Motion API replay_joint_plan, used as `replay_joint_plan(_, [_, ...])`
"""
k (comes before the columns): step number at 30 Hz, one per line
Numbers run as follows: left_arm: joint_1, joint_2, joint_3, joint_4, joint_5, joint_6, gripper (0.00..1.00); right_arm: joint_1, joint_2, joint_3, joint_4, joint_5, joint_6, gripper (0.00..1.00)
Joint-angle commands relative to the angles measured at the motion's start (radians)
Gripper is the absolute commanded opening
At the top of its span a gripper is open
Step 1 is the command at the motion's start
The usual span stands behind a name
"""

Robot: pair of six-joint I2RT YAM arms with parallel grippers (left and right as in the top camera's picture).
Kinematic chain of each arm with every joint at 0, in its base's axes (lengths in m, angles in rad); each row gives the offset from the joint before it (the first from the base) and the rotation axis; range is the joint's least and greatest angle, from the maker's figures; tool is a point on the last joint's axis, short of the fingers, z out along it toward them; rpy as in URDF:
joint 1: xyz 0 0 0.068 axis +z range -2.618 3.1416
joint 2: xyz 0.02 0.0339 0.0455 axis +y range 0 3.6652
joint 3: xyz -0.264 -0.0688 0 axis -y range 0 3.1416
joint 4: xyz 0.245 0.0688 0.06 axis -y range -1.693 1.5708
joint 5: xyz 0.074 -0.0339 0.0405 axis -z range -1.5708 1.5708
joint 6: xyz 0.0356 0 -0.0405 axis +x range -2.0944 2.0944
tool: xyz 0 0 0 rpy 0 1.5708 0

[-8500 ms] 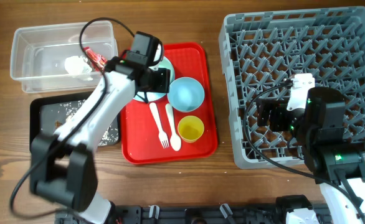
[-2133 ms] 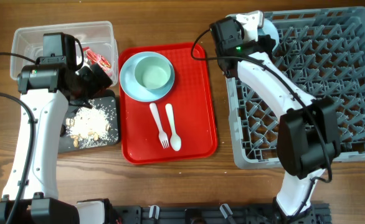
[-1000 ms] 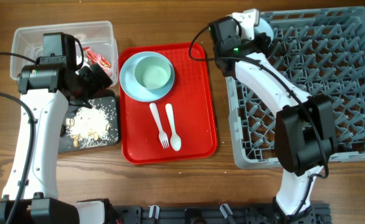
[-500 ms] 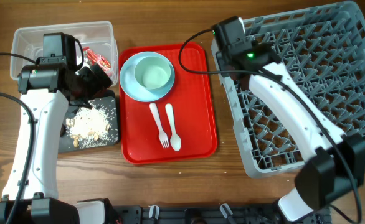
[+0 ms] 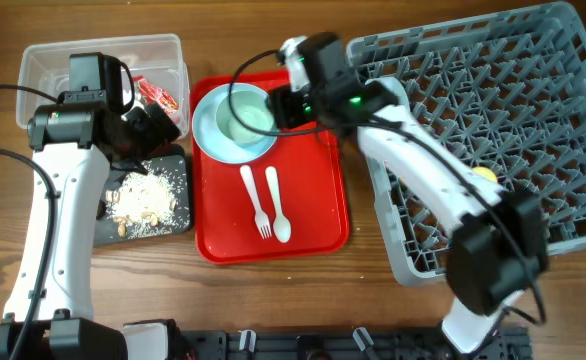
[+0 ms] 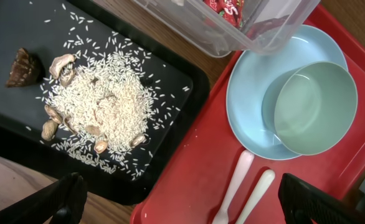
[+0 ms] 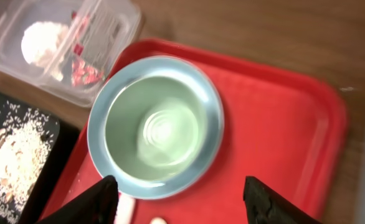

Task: Sort waste into correct bins and load items into the dishwasher rack
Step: 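Place the light blue bowl upside down in the rack's top row, then grasp the green bowl off the blue plate with the right gripper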

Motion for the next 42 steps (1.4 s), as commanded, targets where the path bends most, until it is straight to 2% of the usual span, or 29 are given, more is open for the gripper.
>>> replay_joint_plan(1, [0.015,-0.005,0.003,-0.037,-0.097,-0.010,1.00,0.030,0.071,-0.002,0.018,0.074,0.098,0.64])
replay_joint_plan(3, [0.047,-0.005,0.003,-0.056,-0.114,-0.010,1.00,0.032,0.101,-0.002,0.029,0.079,0.138,0.64])
replay_joint_plan(7, [0.108,-0.005,0.003,-0.066,-0.106,-0.010,1.00,0.032,0.171,-0.002,0.058,0.070,0.246,0.57])
replay_joint_plan(12, [0.108,-0.005,0.003,-0.063,-0.106,-0.010,1.00,0.034,0.227,-0.002,0.077,0.045,0.350,0.45])
replay_joint_plan(15, [0.108,-0.005,0.003,-0.063,-0.106,-0.010,1.00,0.042,0.250,-0.002,0.097,0.037,0.389,0.42])
replay_joint_plan(17, [0.108,-0.005,0.003,-0.063,-0.106,-0.010,1.00,0.050,0.254,-0.002,0.111,0.041,0.388,0.33])
replay_joint_plan(19, [0.108,-0.005,0.003,-0.063,-0.106,-0.010,1.00,0.050,0.254,-0.002,0.118,0.042,0.389,0.15])
replay_joint_plan(21, [0.108,-0.005,0.003,-0.063,-0.106,-0.010,1.00,0.050,0.254,-0.002,0.114,0.042,0.389,0.04])
replay_joint_plan(25, [0.108,-0.005,0.003,-0.063,-0.106,-0.010,1.00,0.049,0.254,-0.001,0.098,0.073,0.389,0.04])
replay_joint_plan(29, [0.108,-0.005,0.003,-0.063,-0.106,-0.010,1.00,0.035,0.203,0.002,-0.004,0.233,0.386,0.04])
replay_joint_plan(33, [0.108,-0.005,0.003,-0.063,-0.106,-0.010,1.00,-0.007,0.080,0.002,-0.045,0.292,0.276,0.04])
replay_joint_plan(35, [0.108,-0.005,0.003,-0.063,-0.106,-0.010,1.00,-0.021,0.039,0.002,-0.055,0.292,0.268,0.04])
replay_joint_plan(38, [0.108,-0.005,0.003,-0.063,-0.106,-0.010,1.00,-0.064,-0.068,0.002,-0.073,0.295,0.156,0.04])
replay_joint_plan(42, [0.108,-0.005,0.003,-0.063,-0.106,-0.010,1.00,-0.132,-0.177,0.002,-0.113,0.510,0.040,0.04])
